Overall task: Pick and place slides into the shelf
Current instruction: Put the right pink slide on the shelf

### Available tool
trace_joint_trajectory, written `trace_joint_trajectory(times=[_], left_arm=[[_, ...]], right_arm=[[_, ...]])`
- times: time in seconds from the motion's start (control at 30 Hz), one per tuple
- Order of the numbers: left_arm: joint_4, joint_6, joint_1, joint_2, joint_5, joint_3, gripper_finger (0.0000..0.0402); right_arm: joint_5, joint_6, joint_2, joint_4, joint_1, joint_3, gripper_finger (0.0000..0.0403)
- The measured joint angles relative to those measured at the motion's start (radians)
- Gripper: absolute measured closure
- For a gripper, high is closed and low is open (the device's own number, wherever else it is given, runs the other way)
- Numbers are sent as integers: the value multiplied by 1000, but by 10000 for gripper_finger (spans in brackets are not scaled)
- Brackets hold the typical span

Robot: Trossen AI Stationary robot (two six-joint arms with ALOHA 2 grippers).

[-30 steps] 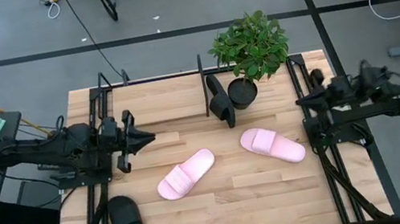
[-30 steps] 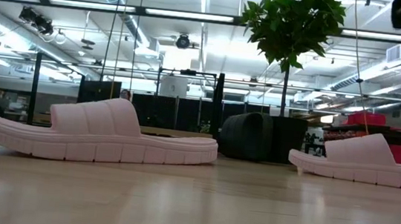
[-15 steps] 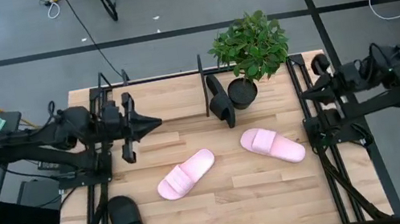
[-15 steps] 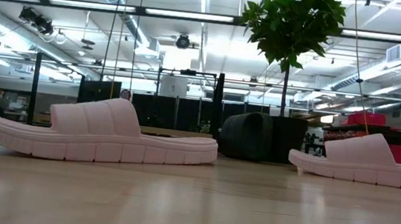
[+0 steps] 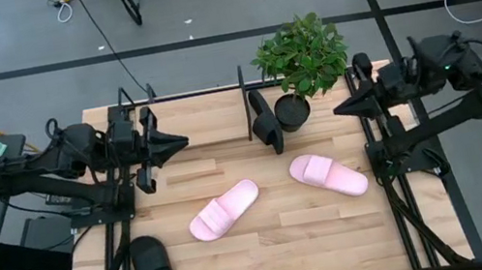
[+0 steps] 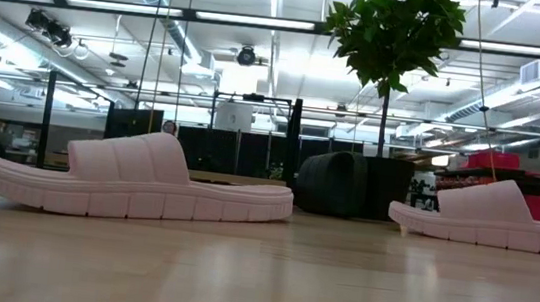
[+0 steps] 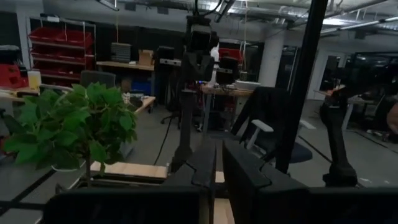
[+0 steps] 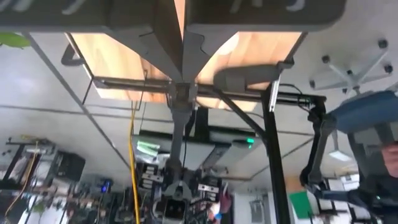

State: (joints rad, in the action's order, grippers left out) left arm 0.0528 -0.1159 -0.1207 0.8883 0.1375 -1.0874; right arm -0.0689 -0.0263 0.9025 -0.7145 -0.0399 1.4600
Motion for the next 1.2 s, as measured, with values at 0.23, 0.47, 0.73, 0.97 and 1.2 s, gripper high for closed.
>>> trace_joint_trajectory(times=[0.23,0.47,0.73,0.97,1.2], left_arm=[[55,-23,0,0,0,0,396],[58,-3,0,0,0,0,389],[148,-7,20,-5,0,0,393],[202,-61,74,-7,-2,0,351],[276,-64,80,-7,-3,0,330]], right_arm=[[40,86,54,-54,0,34,389],[60,120,51,-78,1,34,398],[90,180,54,-210,0,34,377],[123,247,53,-286,1,34,353],[159,374,41,-545,0,20,331]])
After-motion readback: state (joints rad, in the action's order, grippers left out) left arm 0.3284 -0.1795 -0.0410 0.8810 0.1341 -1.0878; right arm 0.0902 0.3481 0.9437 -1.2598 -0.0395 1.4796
